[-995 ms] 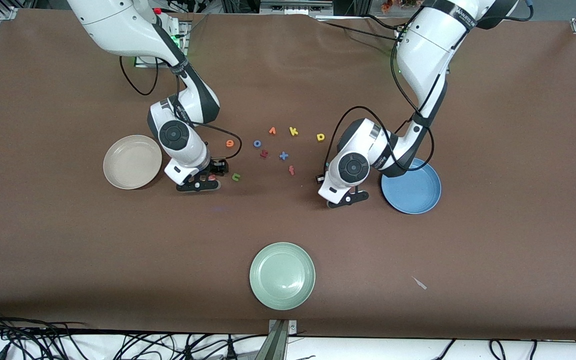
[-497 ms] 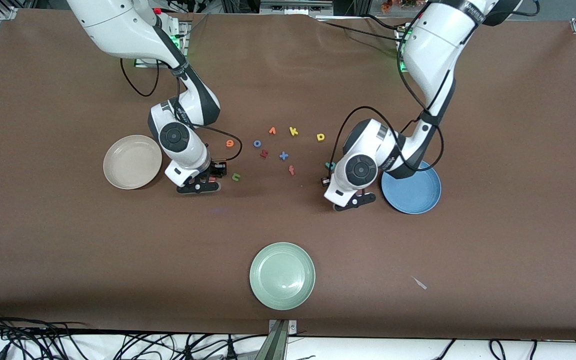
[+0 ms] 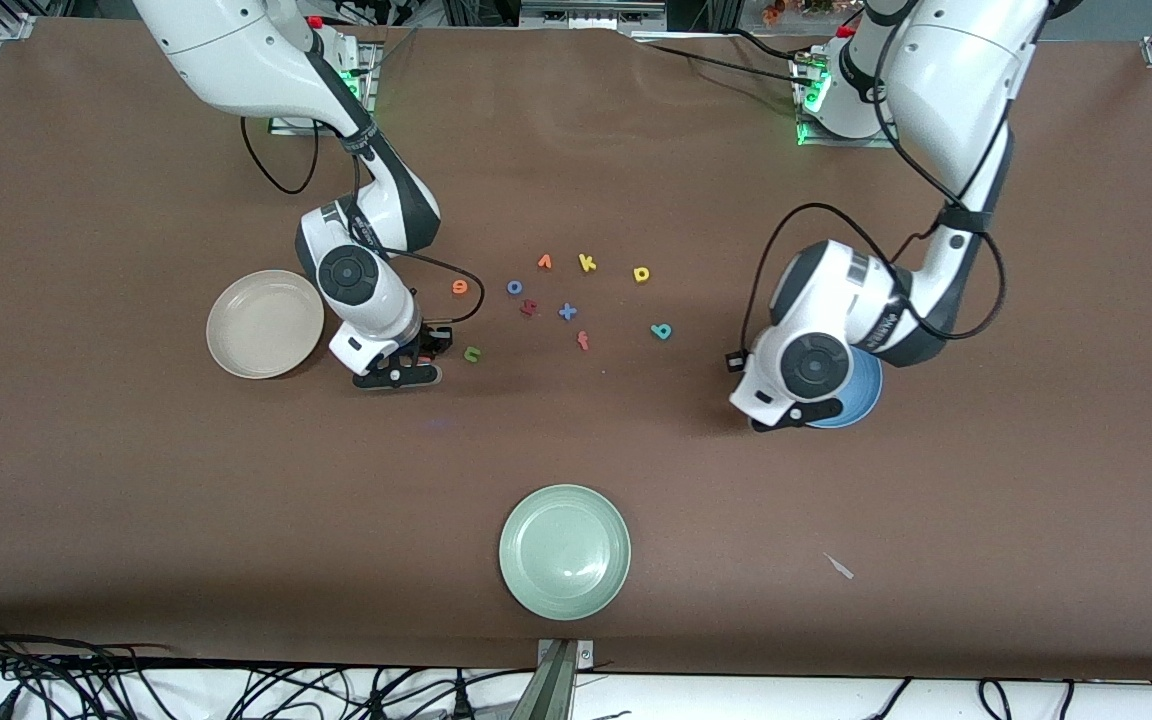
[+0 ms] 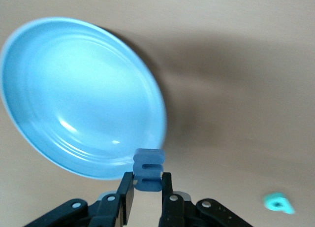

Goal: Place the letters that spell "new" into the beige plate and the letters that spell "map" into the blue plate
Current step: 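Drop the blue letter into the blue plate and pink into the white plate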

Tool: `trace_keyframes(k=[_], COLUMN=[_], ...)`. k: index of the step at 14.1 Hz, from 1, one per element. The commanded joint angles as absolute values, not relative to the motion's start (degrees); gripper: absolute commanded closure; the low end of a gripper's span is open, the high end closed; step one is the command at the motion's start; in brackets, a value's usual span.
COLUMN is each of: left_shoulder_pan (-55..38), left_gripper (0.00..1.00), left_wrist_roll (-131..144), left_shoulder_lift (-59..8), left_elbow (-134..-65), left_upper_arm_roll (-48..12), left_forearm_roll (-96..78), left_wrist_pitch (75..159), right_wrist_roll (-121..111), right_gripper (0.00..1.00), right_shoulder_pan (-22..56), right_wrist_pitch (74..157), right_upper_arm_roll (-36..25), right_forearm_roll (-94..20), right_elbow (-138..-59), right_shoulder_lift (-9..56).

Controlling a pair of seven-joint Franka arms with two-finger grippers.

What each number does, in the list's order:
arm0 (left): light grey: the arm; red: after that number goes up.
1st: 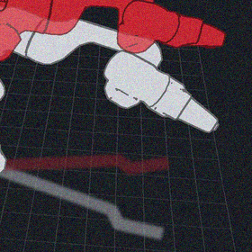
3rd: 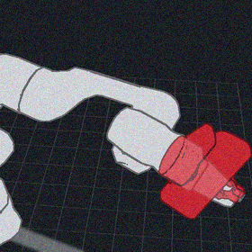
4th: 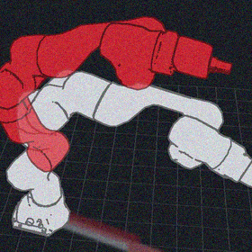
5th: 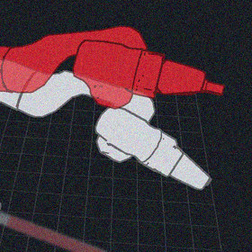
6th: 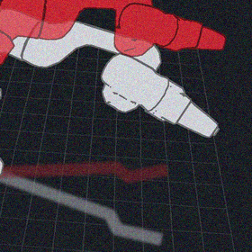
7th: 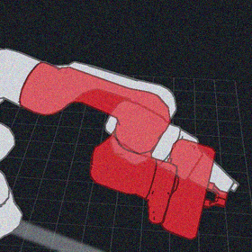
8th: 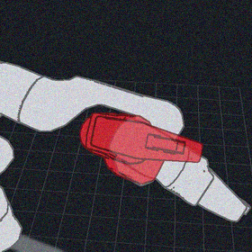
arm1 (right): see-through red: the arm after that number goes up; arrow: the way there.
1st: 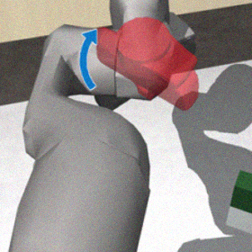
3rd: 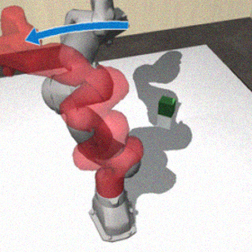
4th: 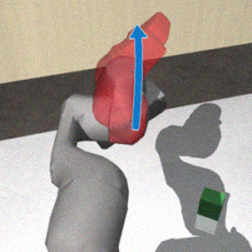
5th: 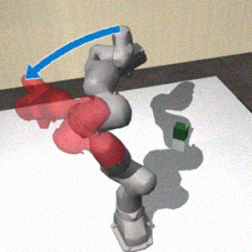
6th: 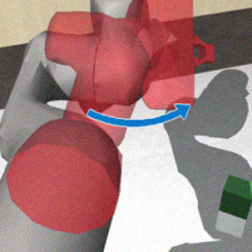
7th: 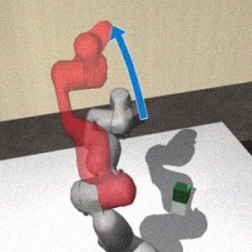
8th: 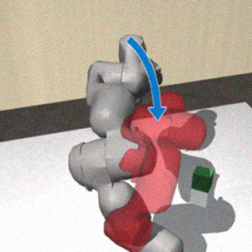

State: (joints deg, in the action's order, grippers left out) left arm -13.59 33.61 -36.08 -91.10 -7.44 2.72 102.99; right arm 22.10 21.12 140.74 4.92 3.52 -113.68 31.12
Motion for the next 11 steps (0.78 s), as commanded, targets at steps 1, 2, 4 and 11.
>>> trace_keyframes(k=[1,2,4,11], left_shoulder_pan=[-10.4,-9.7,-9.2,-10.2], left_gripper=[1.0,0.98,0.15,0.0], left_wrist_roll=[29.2,28.7,28.7,30.1], left_shoulder_lift=[-34.4,-34.4,-34.5,-33.9], left_elbow=[-97.0,-99.1,-100.2,-95.5], left_upper_arm_roll=[-7.8,-7.9,-8.0,-11.9], left_forearm_roll=[8.6,11.3,11.4,6.8], left_wrist_pitch=[104.0,105.9,107.8,106.7], right_wrist_roll=[14.5,10.2,4.0,-15.8], right_gripper=[1.0,1.0,1.0,0.99], right_shoulder_pan=[19.8,19.7,19.6,19.6], right_wrist_pitch=[129.2,127.7,128.1,137.6], right_upper_arm_roll=[2.8,1.1,-1.8,-11.3], right_forearm_roll=[3.6,3.5,3.5,3.5], right_elbow=[-110.2,-110.8,-114.1,-128.3], right_shoulder_lift=[28.2,26.6,23.7,15.8])
